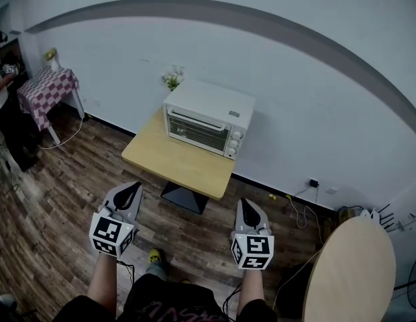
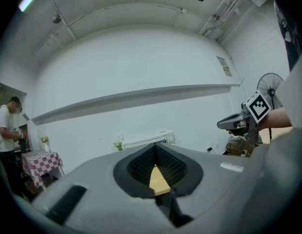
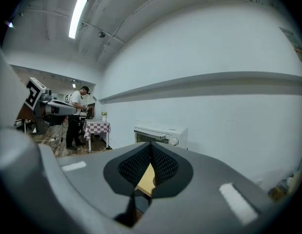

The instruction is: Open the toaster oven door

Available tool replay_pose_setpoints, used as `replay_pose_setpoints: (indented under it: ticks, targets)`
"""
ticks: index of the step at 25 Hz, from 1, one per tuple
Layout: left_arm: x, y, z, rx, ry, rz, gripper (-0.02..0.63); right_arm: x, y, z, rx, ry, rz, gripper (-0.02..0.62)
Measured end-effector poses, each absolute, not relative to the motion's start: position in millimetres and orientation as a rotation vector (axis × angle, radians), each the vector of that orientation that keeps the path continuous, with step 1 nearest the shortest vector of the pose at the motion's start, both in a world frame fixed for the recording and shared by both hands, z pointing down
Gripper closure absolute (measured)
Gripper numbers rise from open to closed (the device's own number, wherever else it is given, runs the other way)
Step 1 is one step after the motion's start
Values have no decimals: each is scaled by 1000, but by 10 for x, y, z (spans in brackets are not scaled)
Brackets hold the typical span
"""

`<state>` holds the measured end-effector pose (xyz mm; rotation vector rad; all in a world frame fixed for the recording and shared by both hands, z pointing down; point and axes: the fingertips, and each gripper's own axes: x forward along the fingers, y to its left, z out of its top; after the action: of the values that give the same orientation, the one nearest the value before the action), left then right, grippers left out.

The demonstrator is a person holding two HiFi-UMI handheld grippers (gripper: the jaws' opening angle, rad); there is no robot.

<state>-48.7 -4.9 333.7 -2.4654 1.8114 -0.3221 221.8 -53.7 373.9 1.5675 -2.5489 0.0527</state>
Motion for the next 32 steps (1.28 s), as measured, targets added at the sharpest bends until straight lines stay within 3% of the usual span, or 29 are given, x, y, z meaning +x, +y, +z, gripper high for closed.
replay_pose_setpoints:
  ticks: [13,32]
  targets:
    - [-687,-939,3438,-2525,1770,-279,607,2053,-1278,3751,1606,-2499,43,589]
    - [-1469,-2482,3641,-2673,1644,-315,607,1243,-2491,3839,1664,-2373,84,589]
